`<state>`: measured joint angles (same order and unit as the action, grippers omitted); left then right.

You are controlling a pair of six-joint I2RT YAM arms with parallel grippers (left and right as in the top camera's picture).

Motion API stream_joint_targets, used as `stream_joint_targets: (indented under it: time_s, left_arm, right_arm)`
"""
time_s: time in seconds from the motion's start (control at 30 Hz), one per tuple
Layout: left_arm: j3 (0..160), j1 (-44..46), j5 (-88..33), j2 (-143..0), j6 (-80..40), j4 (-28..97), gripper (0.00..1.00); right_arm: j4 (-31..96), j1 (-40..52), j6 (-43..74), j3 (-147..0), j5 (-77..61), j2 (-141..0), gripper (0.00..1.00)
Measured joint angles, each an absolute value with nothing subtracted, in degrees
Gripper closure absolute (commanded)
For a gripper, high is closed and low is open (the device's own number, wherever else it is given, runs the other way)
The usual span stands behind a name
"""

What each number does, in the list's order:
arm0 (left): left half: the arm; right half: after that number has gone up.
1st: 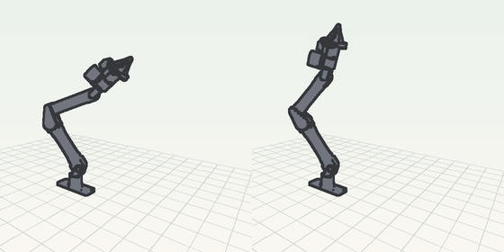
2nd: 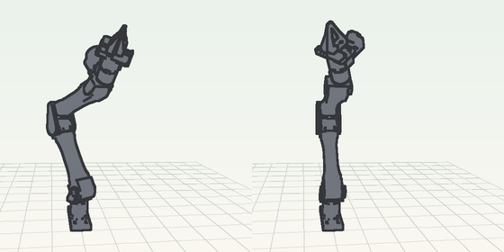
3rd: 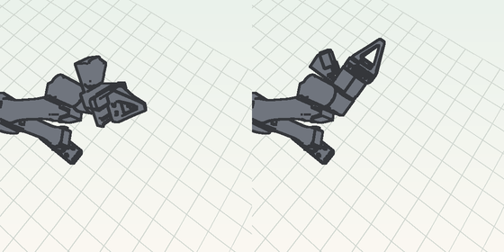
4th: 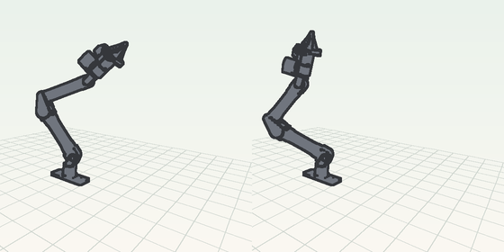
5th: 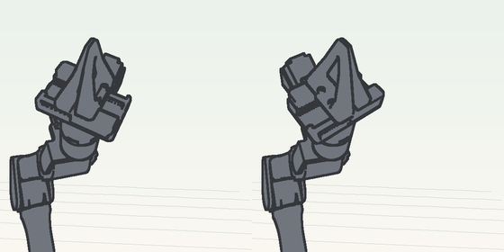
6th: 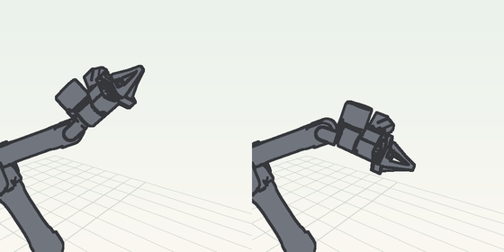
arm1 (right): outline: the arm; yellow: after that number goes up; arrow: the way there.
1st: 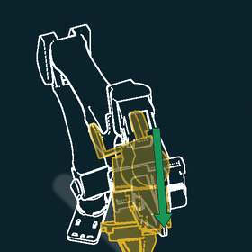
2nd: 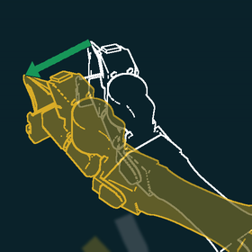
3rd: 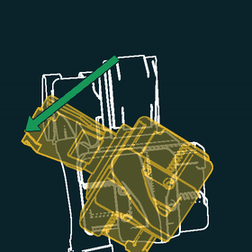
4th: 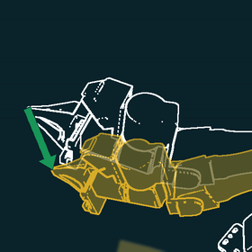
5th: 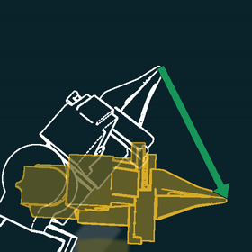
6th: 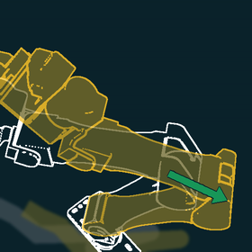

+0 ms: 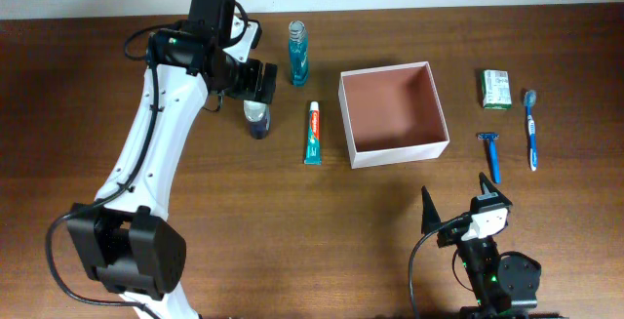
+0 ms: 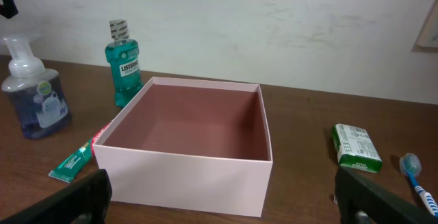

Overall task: Pack container
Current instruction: 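Reach the left gripper to the foam soap pump bottle and grasp it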

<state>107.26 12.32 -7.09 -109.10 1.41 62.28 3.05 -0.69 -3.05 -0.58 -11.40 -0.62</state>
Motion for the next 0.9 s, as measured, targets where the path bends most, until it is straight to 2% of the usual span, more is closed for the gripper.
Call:
stream_joint_targets:
  time_s: [0.47,0.63,0.9]
  left_arm:
    - [107.3,15.4,-6.7,-110.3,2.1,64.1,0.01]
    - [107.5,18.5,-3.0,-112.9,2.1,64.1,0.01]
    - [107.5,17.4,1.1,-114.1,0.3,64.3,0.01]
  right_arm:
    - [3.0,-0.7,-3.0,-0.6,-11.4,-0.6,0.01]
    - [3.0,-0.7,-3.0,-0.6,-11.4,-0.6,0.01]
    - [3.0,-0.7,-3.0,-0.6,-11.4,-0.6,0.01]
